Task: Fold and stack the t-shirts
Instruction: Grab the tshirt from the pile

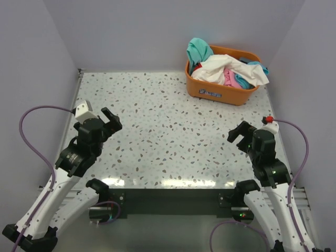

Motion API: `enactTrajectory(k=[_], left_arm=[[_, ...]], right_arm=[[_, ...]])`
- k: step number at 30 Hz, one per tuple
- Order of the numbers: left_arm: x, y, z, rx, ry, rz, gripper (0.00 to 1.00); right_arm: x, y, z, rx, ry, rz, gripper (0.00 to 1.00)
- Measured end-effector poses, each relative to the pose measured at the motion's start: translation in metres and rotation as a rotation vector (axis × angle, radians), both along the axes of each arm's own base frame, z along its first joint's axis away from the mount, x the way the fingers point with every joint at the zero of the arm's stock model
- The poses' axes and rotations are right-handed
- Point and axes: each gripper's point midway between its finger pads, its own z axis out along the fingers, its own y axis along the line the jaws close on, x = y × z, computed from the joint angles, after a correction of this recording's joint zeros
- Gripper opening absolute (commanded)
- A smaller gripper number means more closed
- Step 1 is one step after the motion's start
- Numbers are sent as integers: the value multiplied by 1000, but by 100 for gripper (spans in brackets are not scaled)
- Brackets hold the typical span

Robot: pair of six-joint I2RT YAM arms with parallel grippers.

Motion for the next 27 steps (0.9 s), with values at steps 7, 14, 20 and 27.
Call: enactTrajectory(k=[7,14,20,27], left_arm=[[-2,6,1,0,-11,32,100],[-4,6,-12,-14,-12,35,100],[-3,6,-15,-21,-21,43,100],[5,3,-22,-10,-1,47,100]], right_arm=[[-1,1,8,6,-45,14,99],[16,8,0,-32,4,63,99],[90,25,38,-67,47,102,99],[227,36,81,-119,20,31,99]])
